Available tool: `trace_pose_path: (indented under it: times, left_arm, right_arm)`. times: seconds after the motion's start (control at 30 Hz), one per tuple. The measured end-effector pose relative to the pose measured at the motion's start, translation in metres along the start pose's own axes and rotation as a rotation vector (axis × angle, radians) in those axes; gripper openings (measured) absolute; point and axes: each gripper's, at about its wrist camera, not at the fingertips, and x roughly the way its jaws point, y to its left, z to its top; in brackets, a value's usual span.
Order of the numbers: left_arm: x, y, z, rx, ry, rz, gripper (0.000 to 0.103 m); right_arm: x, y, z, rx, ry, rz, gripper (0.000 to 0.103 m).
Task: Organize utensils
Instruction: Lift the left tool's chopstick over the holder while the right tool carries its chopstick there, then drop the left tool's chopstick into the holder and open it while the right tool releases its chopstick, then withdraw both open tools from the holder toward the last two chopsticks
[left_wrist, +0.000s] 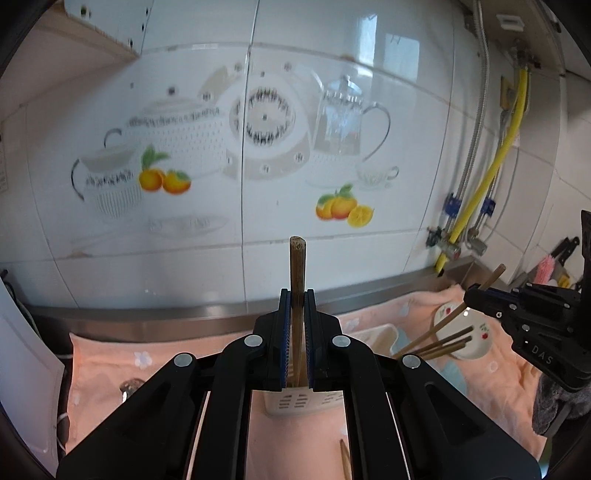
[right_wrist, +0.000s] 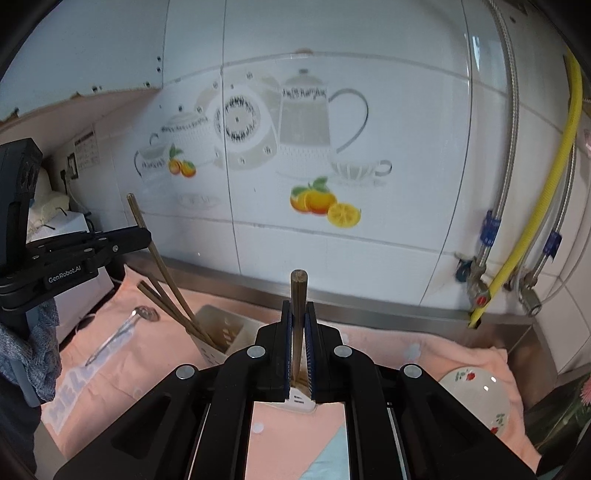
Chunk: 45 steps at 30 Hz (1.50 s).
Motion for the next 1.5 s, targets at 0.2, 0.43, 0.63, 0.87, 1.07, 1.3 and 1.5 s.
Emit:
trace_pose_path:
  times: [0.2, 0.43, 0.63, 0.87, 1.07, 1.3, 1.5]
  left_arm:
    - [0.018, 0.004, -0.017, -0.011, 0.052, -0.011, 0.006]
    - [0.030, 0.010, -0.029, -0.020, 0.090, -0.007, 0.006]
    - [0.035, 0.013, -0.036, -0.025, 0.115, 0.002, 0.006]
    - [0.032, 0.010, -0.035, -0.012, 0.109, 0.003, 0.007]
    - [0.030, 0.009, -0.035, -0.010, 0.112, 0.002, 0.009]
    - [0.021, 0.007, -0.037, -0.012, 0.105, 0.011, 0.029]
    - [0.003, 0.004, -0.041, -0.004, 0.090, 0.015, 0.035]
  right_arm:
    - [0.020, 0.000, -0.014, 0.005, 0.044, -0.005, 0.006]
    - [0.036, -0.002, -0.025, 0.020, 0.082, 0.003, 0.007]
    - [0.041, 0.000, -0.030, 0.020, 0.097, 0.005, 0.007]
    - [0.043, -0.001, -0.032, 0.022, 0.103, -0.001, 0.007]
    - [0.040, -0.003, -0.032, 0.029, 0.099, -0.001, 0.012]
    - [0.024, -0.001, -0.030, 0.029, 0.067, -0.004, 0.024]
    - [0.001, 0.003, -0.032, 0.027, 0.031, -0.003, 0.032]
